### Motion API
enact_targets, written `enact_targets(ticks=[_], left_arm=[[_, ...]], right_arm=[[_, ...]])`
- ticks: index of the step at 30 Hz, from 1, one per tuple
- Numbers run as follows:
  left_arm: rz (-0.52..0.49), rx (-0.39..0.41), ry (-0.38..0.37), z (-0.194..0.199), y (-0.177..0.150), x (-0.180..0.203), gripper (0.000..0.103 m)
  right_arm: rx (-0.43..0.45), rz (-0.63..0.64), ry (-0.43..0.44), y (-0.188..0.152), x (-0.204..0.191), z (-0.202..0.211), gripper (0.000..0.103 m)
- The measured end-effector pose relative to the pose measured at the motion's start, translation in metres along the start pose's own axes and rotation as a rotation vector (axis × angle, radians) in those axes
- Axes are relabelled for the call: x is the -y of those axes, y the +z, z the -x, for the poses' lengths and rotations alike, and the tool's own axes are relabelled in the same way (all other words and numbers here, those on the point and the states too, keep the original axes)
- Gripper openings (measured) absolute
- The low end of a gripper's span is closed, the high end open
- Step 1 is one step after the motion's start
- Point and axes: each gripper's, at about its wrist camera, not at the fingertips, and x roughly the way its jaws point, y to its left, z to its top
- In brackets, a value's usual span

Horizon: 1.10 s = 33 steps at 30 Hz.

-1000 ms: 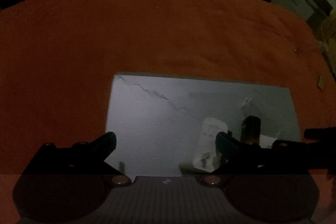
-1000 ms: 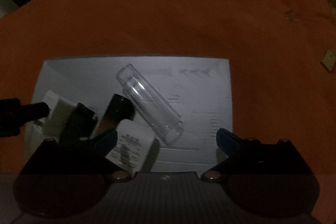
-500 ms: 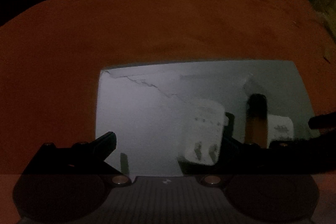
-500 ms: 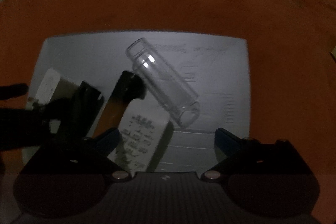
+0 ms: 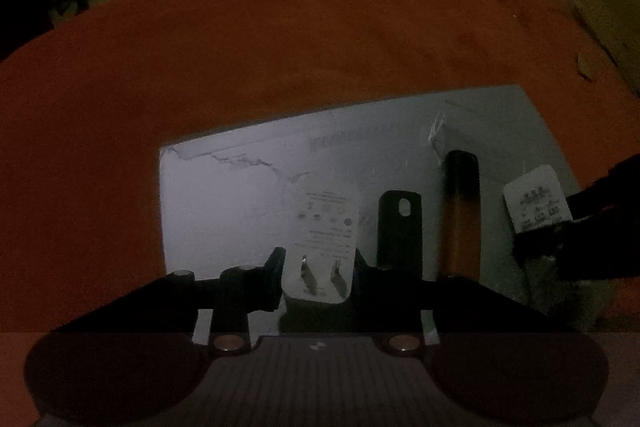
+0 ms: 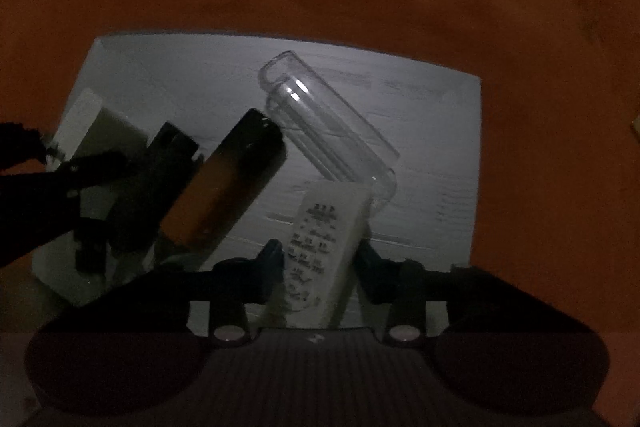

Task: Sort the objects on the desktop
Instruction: 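Grasp the white charger plug with the left tool while the right tool approaches the remote, then grasp and lift the white remote control with the right tool while the left tool holds the charger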

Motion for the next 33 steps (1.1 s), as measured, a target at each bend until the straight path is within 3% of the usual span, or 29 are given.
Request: enact_targets(ticks=[3,5,10,12,13,14,18,19,20,21,23,33], left_arm=[[0.028,0.000,-0.002,0.001,-0.002,-0.006,0.026],[0.055,0.003,-0.011,0.002,-0.003,-0.012,0.026],[0.094,0.004,0.003,-0.003,-0.002,-0.014,0.034],[0.082,0.015,0.031,-0.005,0.000,-0.011,0.057],[0.074,0.020,0.039,-0.005,0.001,-0.010,0.063],[0.065,0.025,0.048,-0.006,0.002,-0.009,0.069],[0.068,-0.012,0.085,-0.019,0.002,-0.005,0.070],[0.073,-0.025,0.079,-0.019,0.003,-0.007,0.069],[0.074,-0.029,0.056,-0.020,0.003,-0.007,0.061],[0.069,-0.026,0.029,-0.021,0.004,-0.007,0.046],[0.043,-0.005,0.015,-0.020,0.003,-0.005,0.028],[0.073,0.019,0.003,-0.013,0.004,-0.008,0.025]], right_arm=[[-0.001,-0.027,-0.003,0.000,0.011,0.001,0.050],[0.000,-0.044,-0.041,0.000,0.015,0.001,0.077],[-0.003,-0.026,-0.112,-0.002,0.010,-0.002,0.085],[-0.008,-0.034,-0.108,-0.002,0.006,-0.001,0.091],[-0.015,-0.024,-0.108,-0.002,0.003,-0.002,0.091],[-0.028,-0.009,-0.115,-0.002,0.000,-0.002,0.091],[-0.028,0.019,-0.139,-0.003,-0.007,0.001,0.086],[-0.026,0.017,-0.111,-0.003,-0.007,0.004,0.071],[-0.021,0.014,-0.098,-0.003,-0.007,0.007,0.057],[-0.011,0.004,-0.101,-0.002,-0.007,0.010,0.053],[-0.001,-0.010,-0.099,-0.003,-0.006,0.014,0.050],[0.049,-0.069,-0.020,-0.012,0.003,0.029,0.049]])
